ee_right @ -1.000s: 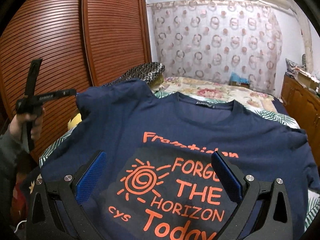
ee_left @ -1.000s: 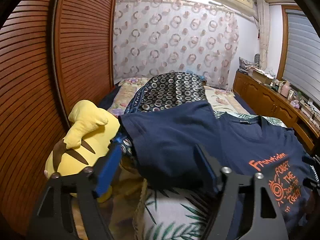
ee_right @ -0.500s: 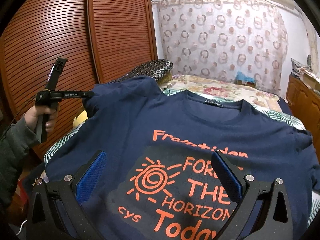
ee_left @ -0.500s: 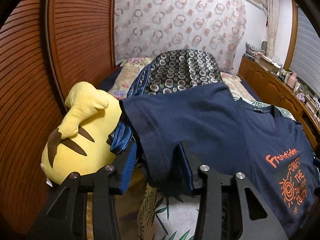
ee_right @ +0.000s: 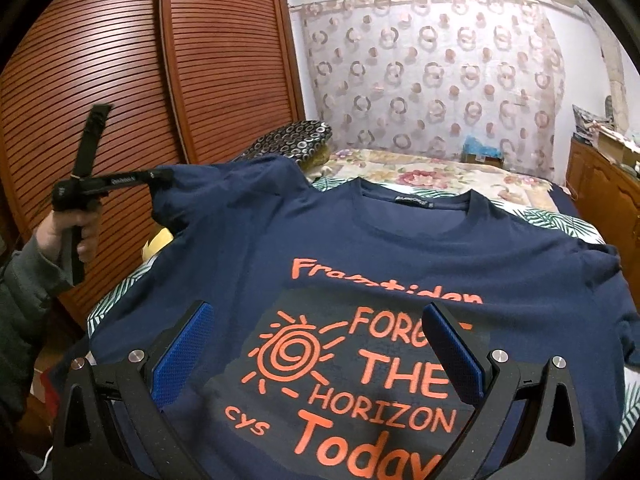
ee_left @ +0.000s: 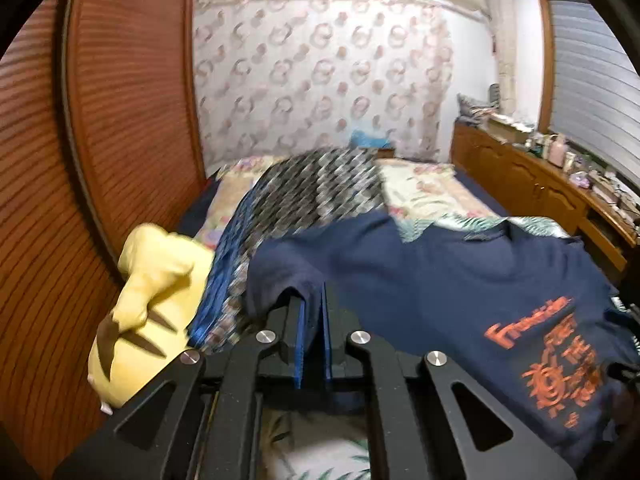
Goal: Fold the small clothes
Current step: 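Fold the grasped shirt side inward over the back with the left gripper, release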
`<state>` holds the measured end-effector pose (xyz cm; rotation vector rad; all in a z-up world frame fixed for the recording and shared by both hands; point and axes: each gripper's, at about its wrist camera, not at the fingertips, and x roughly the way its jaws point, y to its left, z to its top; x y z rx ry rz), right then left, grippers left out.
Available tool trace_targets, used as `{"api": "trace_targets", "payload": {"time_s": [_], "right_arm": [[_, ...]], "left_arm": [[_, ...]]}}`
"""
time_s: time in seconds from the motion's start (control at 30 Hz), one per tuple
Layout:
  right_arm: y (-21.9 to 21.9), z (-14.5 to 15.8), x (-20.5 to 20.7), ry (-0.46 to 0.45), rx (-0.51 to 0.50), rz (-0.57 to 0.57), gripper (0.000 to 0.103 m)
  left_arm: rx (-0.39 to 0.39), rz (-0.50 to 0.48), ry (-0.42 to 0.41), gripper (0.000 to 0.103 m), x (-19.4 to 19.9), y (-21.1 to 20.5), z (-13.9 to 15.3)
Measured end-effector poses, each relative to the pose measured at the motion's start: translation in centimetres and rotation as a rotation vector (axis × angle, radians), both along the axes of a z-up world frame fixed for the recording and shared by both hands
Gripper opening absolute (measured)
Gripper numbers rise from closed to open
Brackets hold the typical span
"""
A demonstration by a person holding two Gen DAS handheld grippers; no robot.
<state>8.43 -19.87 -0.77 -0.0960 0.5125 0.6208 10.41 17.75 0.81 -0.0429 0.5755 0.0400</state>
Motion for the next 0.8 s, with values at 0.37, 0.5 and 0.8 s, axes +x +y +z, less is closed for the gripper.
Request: {"api": "trace_targets", "payload": {"time_s": [0.37, 0.5, 0.8], "right_arm": [[-2.3, 0.5, -0.6, -0.012, 0.039, -0.086, 0.103], [-2.6, 0.4, -1.0, -0.01, 0.049, -0.116, 0.103], [-1.5, 0.5, -1.7, -0.003, 0.052, -0.152, 0.103]], "left_arm": [[0.007, -0.254, -0.032, 0.008, 2.8, -10.7, 3.7], [0.015, -0.318, -0.001, 0.008, 3.5, -14.0, 2.8], [0.01, -0.378, 0.023, 0.047, 1.9, -16.8, 1.3]]}}
